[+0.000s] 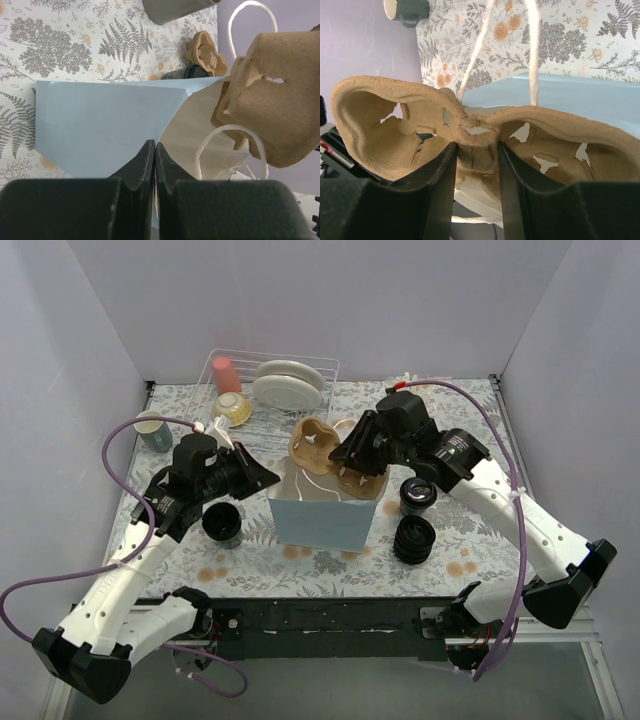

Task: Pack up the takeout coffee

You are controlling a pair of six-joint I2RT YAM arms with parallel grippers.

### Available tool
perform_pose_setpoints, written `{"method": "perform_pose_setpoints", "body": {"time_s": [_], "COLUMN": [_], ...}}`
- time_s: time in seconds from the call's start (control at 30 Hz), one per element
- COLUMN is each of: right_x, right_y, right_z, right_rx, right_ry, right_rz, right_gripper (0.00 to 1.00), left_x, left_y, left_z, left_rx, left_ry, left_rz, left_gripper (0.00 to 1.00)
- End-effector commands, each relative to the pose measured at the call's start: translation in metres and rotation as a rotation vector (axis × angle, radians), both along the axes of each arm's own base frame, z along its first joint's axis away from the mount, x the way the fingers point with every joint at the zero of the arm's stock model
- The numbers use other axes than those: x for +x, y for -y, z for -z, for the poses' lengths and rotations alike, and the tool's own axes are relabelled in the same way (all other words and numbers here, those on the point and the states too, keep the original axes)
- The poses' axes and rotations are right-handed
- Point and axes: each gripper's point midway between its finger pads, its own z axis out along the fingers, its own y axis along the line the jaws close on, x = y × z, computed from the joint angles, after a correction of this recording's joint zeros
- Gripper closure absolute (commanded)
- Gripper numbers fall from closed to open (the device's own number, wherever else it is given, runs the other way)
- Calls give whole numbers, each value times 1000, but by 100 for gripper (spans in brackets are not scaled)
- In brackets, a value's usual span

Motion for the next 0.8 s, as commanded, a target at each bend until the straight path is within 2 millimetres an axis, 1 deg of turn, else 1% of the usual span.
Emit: {"method": "perform_pose_setpoints", "body": {"time_s": [0.0, 0.07, 0.2, 0.3, 0.33, 0.37, 0.4, 0.43, 0.47, 0.5, 0.57, 0.6, 0.63, 0.67, 0.7, 0.73, 0.77], "right_x": [9, 12, 16, 14, 13, 10, 9, 8, 6, 6, 4, 4, 3, 2, 2, 1, 1], "right_y": [3, 3, 3, 2, 2, 0, -1, -2, -2, -1, 0, 0, 0, -1, 0, -2, -1], "right_z": [-21, -20, -22, -17, -17, -17, -18, -20, -20, -21, -22, -21, -20, -19, -19, -19, -20], "right_rx": [63, 47, 63, 56, 55, 60, 61, 63, 63, 63, 62, 60, 60, 61, 61, 64, 64], "right_ry": [41, 40, 45, 25, 23, 18, 21, 26, 25, 27, 28, 25, 24, 21, 20, 21, 24], "right_rz": [86, 88, 113, 111, 103, 92, 87, 81, 74, 73, 70, 69, 66, 62, 65, 63, 65], "right_gripper": [67, 67, 67, 67, 66, 67, 67, 66, 67, 66, 67, 66, 66, 67, 67, 67, 67], "left_x": [-7, -7, -6, -7, -6, -5, -5, -2, -1, -1, -3, -4, -6, -12, -15, -18, -28], "left_y": [-1, 0, 0, 0, -1, -2, -5, -9, -12, -13, -13, -11, -7, -1, 6, 11, 19], "left_z": [-6, -8, -5, -6, -6, -15, -15, -19, -34, -40, -57, -75, -82, -91, -102, -103, -108], "left_rx": [-19, -24, -21, -22, -16, -16, 1, 19, 18, 27, 30, 11, 0, -25, -54, -74, -109], "left_ry": [18, 23, 17, 19, 15, 30, 14, 26, 60, 66, 116, 161, 180, 197, 228, 228, 225], "left_rz": [14, 18, 17, 20, 14, 5, -6, -28, -39, -42, -16, 2, 27, 77, 119, 152, 221], "left_gripper": [100, 100, 100, 100, 98, 90, 79, 61, 54, 50, 47, 46, 46, 44, 43, 43, 43]}}
